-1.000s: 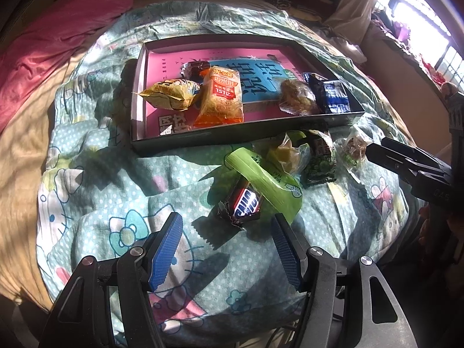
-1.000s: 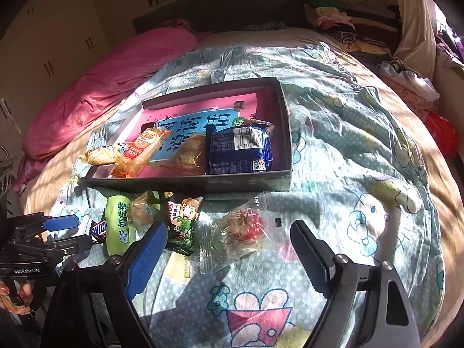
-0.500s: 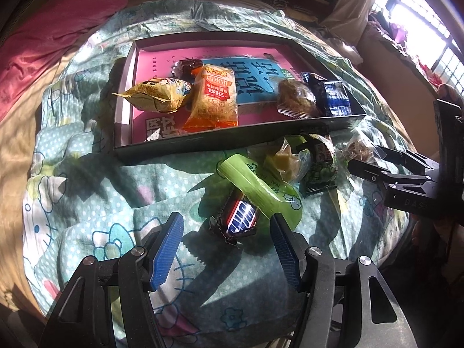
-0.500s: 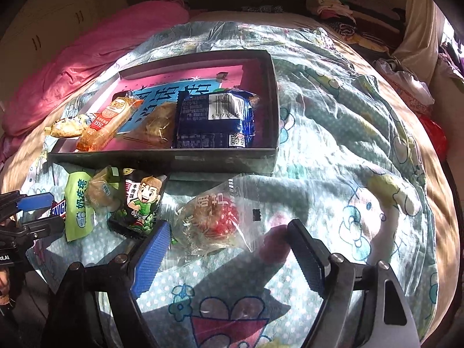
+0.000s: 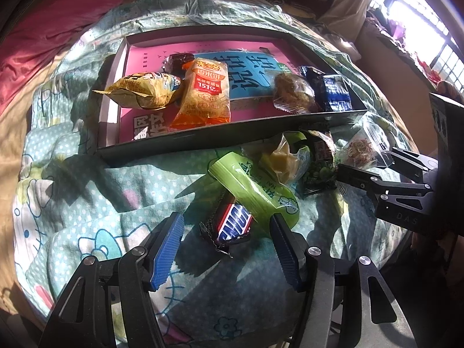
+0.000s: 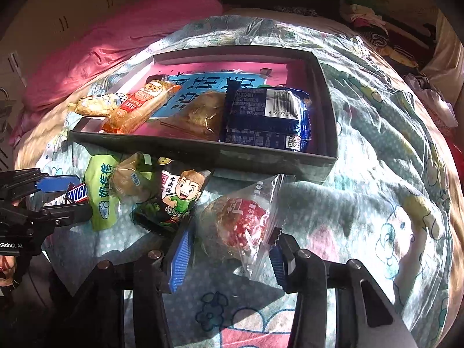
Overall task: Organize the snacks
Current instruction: 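Grasp the Snickers bar with the left tool while the right grasps the clear red-candy bag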
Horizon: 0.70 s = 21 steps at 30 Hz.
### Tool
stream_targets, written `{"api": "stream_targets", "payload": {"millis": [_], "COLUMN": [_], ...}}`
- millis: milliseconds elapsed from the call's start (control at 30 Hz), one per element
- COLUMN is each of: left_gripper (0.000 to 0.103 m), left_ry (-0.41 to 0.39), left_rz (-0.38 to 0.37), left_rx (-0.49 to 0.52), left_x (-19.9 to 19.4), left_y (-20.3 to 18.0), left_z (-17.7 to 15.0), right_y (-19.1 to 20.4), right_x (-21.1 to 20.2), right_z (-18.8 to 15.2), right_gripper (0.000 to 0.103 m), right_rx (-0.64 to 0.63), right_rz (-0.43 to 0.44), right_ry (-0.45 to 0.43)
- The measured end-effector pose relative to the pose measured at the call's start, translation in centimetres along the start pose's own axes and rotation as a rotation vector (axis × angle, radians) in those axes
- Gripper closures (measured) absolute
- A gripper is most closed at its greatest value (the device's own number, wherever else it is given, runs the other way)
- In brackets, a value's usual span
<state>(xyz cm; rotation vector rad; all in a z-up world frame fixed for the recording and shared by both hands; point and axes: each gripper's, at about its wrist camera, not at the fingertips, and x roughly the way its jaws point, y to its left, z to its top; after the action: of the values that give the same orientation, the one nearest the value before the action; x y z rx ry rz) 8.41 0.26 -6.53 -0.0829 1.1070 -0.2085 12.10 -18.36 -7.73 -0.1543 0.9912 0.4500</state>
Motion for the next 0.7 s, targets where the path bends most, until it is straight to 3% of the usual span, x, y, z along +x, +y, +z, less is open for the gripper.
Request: {"api": "stream_targets", "payload": {"millis": [167, 433, 700], "left_gripper": [0.053, 0.054, 0.065], "left_ry": [0.0, 0.009, 0.011], "left_rz": [-0.021, -0.063, -0.039], "left_rx": [0.027, 0.036, 0.07], "left_x": [0.0, -0.2, 0.5], "left_y": [-0.4, 1.0, 0.1], "left_z": [0.0, -0.4, 0.2], "right_y": [0.1, -1.1, -1.0], "right_x": [-0.2, -0.9, -0.2], "right_z": [0.0, 0.1, 0.1], "right_gripper": [0.062, 0.064, 0.065], "right_rx": [0.002, 0.075, 0.077], "right_rz": [0.032, 0.067, 0.067], "right_ry": [-0.006, -0.028, -0.006]}}
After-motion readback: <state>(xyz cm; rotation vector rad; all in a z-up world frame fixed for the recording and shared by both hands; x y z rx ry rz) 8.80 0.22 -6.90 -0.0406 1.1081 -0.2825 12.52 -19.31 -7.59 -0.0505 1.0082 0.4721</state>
